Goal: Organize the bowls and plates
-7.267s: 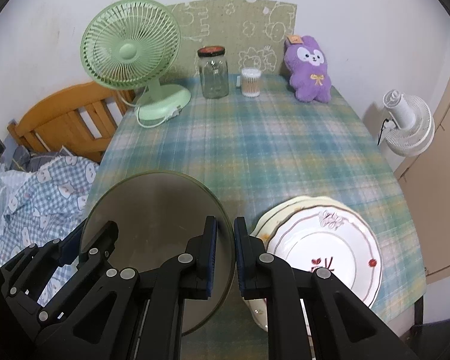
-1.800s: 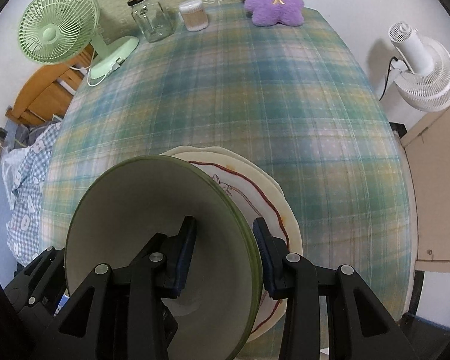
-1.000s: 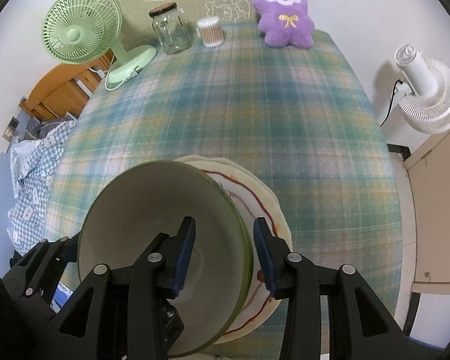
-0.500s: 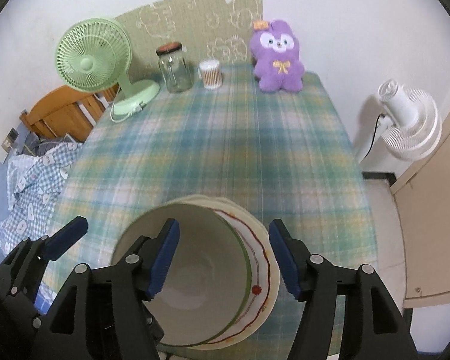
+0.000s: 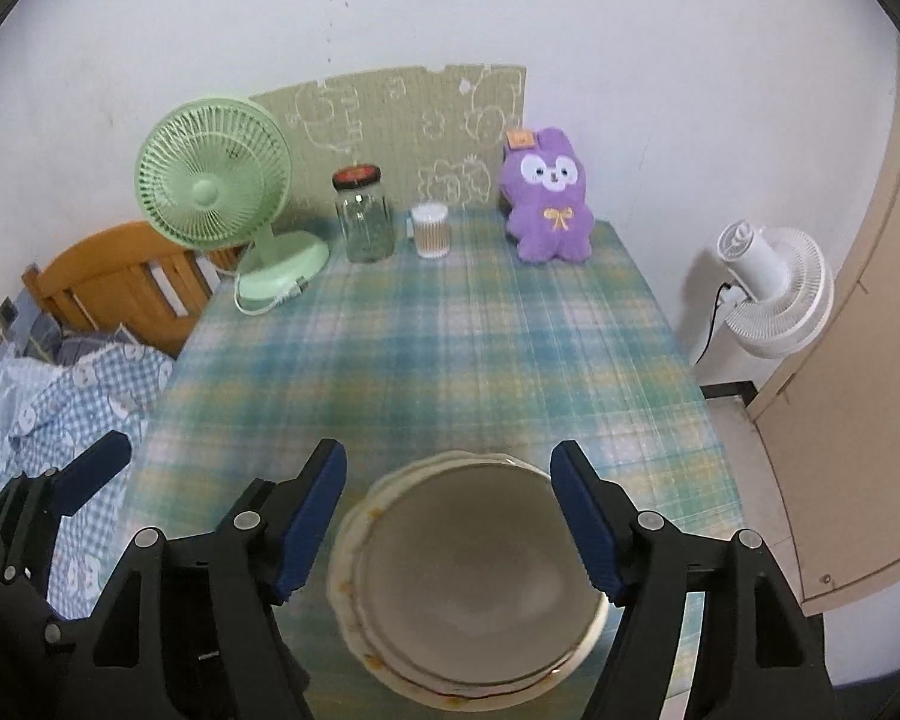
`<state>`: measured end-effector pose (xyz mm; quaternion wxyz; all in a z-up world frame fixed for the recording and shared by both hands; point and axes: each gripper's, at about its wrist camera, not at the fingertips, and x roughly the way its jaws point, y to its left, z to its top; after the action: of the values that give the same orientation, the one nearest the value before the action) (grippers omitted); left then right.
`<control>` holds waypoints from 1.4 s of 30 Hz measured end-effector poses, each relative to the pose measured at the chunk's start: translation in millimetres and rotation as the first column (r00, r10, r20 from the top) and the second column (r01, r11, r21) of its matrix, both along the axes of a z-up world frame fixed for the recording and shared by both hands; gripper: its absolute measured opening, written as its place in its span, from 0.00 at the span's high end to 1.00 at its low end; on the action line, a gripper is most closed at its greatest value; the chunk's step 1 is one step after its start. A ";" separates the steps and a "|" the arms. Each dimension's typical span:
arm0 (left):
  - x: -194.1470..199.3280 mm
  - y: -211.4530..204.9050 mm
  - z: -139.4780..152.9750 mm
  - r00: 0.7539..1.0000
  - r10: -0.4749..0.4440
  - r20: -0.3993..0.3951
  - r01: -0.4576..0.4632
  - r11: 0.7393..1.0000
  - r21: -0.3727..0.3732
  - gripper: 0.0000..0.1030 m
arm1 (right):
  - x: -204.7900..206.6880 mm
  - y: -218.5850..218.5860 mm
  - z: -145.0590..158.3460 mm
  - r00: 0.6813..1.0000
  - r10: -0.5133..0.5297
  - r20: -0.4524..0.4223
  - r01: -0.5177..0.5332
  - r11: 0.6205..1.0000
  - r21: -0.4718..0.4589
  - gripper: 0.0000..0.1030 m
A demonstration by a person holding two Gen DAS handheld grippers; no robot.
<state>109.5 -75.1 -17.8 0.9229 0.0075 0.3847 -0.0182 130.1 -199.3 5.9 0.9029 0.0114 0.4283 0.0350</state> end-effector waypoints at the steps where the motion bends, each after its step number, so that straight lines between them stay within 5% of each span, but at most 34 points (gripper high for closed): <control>1: -1.5 6.8 1.9 1.000 -0.001 0.005 0.001 1.000 -0.001 0.11 | -4.7 7.1 3.8 1.000 -0.018 0.014 0.018 1.000 -0.001 0.28; 12: -31.7 69.7 13.3 0.995 0.032 0.092 -0.035 0.999 0.031 0.05 | -43.4 47.4 21.6 0.990 -0.052 0.134 0.053 0.999 -0.008 0.18; 20: -68.1 89.4 -5.3 0.984 0.081 0.160 -0.089 0.995 0.045 0.02 | -80.0 46.3 1.2 0.979 -0.040 0.198 0.042 0.999 -0.005 0.16; 31: -115.3 82.5 -28.9 0.967 0.140 0.215 -0.148 0.989 0.022 0.00 | -131.2 27.0 -35.6 0.968 -0.052 0.246 0.052 0.999 0.008 0.16; 42: -135.1 71.3 -34.6 0.965 0.131 0.229 -0.139 0.990 0.024 0.00 | -152.3 16.3 -38.6 0.959 -0.055 0.278 0.051 0.998 0.022 0.15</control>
<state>-25.6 -3.7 -52.3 0.9595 0.0015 0.2767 0.0533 -22.2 -183.0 -32.8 0.9547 0.0242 0.2963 0.0153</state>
